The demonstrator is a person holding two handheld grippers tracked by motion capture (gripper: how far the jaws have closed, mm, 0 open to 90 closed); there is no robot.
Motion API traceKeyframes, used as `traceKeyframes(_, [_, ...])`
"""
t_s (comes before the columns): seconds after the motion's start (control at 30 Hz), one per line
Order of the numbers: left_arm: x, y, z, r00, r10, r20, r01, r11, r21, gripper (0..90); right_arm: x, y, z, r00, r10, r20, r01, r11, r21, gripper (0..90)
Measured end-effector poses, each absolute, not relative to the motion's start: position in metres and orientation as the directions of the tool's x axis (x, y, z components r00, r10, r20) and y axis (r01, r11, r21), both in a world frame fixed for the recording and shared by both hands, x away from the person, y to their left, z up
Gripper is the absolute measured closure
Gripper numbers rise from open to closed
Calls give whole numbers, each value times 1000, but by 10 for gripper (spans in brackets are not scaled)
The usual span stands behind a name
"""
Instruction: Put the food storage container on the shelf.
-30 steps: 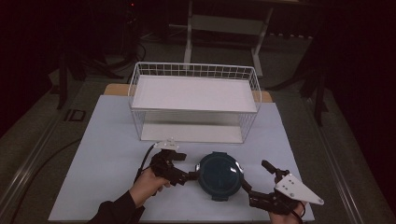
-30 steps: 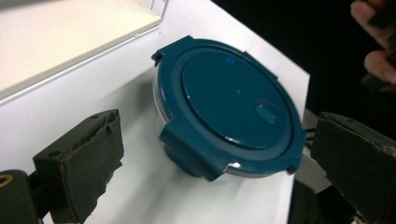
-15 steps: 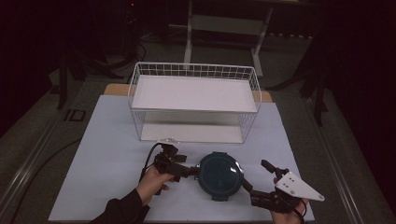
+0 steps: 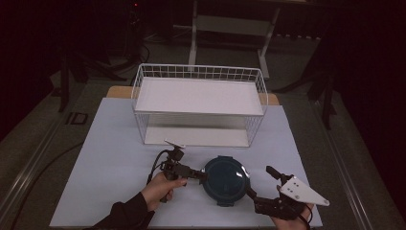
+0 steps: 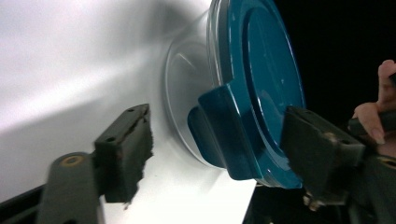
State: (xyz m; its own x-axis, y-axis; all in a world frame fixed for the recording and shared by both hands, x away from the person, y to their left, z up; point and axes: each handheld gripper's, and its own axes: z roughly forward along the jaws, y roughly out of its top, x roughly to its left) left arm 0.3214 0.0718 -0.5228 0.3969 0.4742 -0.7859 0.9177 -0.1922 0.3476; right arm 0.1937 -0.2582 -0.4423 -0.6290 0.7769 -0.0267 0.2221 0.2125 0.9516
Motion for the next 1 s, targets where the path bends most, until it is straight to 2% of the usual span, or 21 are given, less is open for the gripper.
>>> traceKeyframes(0.2, [322,69,-525,375,432,-820,927,-195,321,500,194,-260,-443,-622,782,-22,236,215,948,105])
traceKeyframes(0.37, [321,69,-525,384,427,-819,923,-201,328,510,199,-263,-446,-621,784,14,286,211,935,121])
traceKeyframes(0.53, [313,70,-517,449,421,-788,893,-229,387,541,209,-271,-453,-617,779,110,389,181,903,151])
traceKeyframes(0.67, [304,69,-511,497,422,-758,868,-253,428,554,219,-276,-462,-620,748,236,502,147,852,186])
traceKeyframes(0.9, [297,71,-510,543,407,-734,840,-273,470,567,235,-288,-477,-595,670,443,658,90,748,360])
traceKeyframes(1.0, [295,72,-509,564,401,-722,826,-280,489,571,238,-290,-484,-585,651,484,694,93,714,436])
